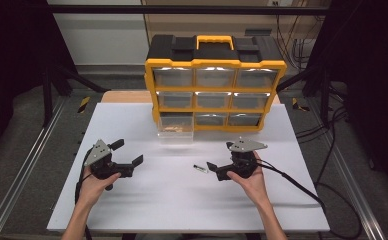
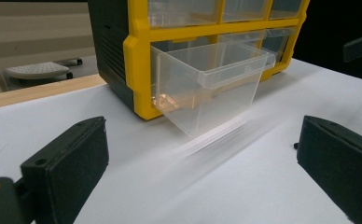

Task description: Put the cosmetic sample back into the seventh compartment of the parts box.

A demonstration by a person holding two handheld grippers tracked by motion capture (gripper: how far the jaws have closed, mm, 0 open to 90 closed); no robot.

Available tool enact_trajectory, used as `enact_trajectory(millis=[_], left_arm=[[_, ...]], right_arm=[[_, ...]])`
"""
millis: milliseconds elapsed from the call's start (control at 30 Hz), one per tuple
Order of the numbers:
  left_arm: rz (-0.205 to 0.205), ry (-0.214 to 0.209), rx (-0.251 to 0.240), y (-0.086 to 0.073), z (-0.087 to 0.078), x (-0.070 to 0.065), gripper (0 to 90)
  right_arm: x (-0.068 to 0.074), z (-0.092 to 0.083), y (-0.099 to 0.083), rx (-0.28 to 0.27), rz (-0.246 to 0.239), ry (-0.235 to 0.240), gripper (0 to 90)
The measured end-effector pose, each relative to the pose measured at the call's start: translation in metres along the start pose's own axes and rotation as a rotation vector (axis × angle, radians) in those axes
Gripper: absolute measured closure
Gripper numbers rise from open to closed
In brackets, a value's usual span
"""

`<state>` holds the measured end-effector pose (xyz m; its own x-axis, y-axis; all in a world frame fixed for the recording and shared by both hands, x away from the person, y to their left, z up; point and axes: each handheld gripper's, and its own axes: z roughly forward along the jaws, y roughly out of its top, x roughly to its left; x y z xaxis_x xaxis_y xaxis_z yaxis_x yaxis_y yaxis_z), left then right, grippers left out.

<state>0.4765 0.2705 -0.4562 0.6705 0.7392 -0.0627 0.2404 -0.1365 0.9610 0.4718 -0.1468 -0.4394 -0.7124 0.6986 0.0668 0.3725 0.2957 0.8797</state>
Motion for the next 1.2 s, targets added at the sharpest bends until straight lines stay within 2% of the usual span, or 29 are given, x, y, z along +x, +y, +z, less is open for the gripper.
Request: enact_trajectory(millis=[433, 733, 1033, 1100, 1200], left_arm=[[0.009, -0.002, 0.009, -0.001, 0.001, -0.001, 2.1], [0.006, -0.002, 0.006, 0.0, 0.001, -0.001, 2.1], [0.007, -0.002, 0.008, -0.001, 0.001, -0.001, 2.0], [0.007, -0.003, 0.009, -0.001, 0.001, -0.001, 2.0], [0.007, -0.003, 0.008, -0.001, 0.002, -0.001, 2.0]], right_arm=[[0.002, 0.021, 0.0, 0.064, -0.015, 0.016, 2.7], [0.003, 0.037, -0.002, 0.127, -0.029, 0.026, 4.9], [0.009, 0.055, -0.005, 0.206, -0.072, 0.029, 10.2], [0.009, 0.058, -0.005, 0.21, -0.065, 0.04, 12.3], [0.008, 0.061, -0.007, 0.231, -0.061, 0.031, 14.3]])
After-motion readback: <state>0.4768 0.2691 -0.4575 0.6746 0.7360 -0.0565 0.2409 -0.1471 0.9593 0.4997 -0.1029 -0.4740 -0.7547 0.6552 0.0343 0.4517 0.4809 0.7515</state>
